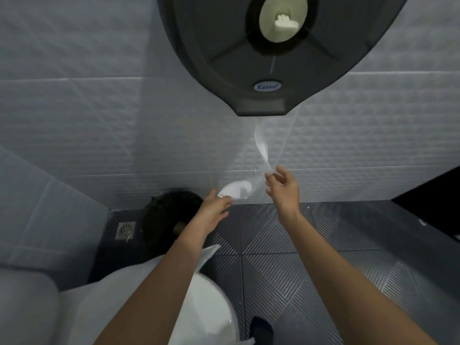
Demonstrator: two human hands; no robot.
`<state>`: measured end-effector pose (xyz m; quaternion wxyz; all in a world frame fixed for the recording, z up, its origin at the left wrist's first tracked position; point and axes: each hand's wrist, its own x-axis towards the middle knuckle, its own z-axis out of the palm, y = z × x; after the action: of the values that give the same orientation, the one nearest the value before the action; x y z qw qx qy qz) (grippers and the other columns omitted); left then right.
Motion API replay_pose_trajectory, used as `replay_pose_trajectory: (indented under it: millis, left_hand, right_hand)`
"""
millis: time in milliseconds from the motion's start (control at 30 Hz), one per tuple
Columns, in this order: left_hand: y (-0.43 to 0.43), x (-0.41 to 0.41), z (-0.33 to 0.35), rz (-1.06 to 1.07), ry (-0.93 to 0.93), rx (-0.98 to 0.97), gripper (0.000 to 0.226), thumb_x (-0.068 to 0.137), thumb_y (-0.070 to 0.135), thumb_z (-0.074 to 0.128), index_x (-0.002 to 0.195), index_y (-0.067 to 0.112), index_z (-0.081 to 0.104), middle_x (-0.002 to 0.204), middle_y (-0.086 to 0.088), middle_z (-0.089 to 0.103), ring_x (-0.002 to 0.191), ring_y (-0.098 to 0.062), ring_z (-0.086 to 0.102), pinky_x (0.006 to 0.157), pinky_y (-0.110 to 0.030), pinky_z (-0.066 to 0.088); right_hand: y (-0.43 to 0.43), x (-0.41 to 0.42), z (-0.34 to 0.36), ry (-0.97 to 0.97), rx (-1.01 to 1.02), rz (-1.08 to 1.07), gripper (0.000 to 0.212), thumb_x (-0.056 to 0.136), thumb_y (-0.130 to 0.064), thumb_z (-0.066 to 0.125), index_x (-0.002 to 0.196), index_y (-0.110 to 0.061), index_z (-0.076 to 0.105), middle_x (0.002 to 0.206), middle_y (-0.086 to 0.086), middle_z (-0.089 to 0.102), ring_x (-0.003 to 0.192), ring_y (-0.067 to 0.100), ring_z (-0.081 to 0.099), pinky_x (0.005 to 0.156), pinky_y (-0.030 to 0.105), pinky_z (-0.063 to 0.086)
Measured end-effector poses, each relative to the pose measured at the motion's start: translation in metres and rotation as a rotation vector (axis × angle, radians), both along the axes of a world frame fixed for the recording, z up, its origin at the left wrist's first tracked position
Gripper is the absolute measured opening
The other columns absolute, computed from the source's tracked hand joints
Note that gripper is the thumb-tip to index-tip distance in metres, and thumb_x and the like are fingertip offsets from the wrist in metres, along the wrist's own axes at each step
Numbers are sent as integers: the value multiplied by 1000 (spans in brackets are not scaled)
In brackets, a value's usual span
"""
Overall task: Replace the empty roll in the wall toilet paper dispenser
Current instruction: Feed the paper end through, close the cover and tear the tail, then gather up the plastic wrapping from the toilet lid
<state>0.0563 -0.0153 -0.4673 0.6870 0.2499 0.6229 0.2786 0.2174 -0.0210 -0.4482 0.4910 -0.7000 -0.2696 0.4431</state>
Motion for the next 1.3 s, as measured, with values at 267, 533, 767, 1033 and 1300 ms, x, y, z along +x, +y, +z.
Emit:
replay_pose_trajectory:
  millis: [267,533,767,1033,1300]
  left_hand:
    - [-55,-53,10,-52,415,315,41,96,9,48,138,6,47,137,-11,54,121,-16,51,99,-24,39]
    - [-173,-170,-27,104,847,359,39,100,19,42,138,16,49,141,-6,51,129,-21,48,105,-26,36]
    - [-247,-257,-72,163,1133,17,59,96,35,48,148,11,31,156,-17,26,143,-36,24,113,-50,24]
    - [-278,-283,-106,153,1038,-306,79,89,61,43,152,26,11,158,-20,15,139,-43,26,109,-58,28]
    - [-288,-271,-89,-218,1095,265,94,79,74,43,152,31,2,163,-6,0,150,-25,-2,119,-46,5]
  right_hand:
    - [-60,-57,-9,-59,-26,74,31,94,-15,56,123,-4,58,123,11,61,107,17,57,94,34,48]
    - [-128,-138,-50,-193,-82,328,27,94,-21,56,118,-11,61,114,5,64,102,16,59,92,27,48]
    - [-147,-180,-76,-671,-177,342,61,86,-43,61,141,-24,42,153,16,29,140,33,27,111,51,27]
    - [-145,-194,-106,-651,-320,568,61,86,-46,60,140,-24,42,146,15,38,134,34,35,110,50,29]
    - [-156,-202,-115,-693,-205,651,48,90,-36,59,129,-8,52,138,15,49,128,34,42,106,49,35]
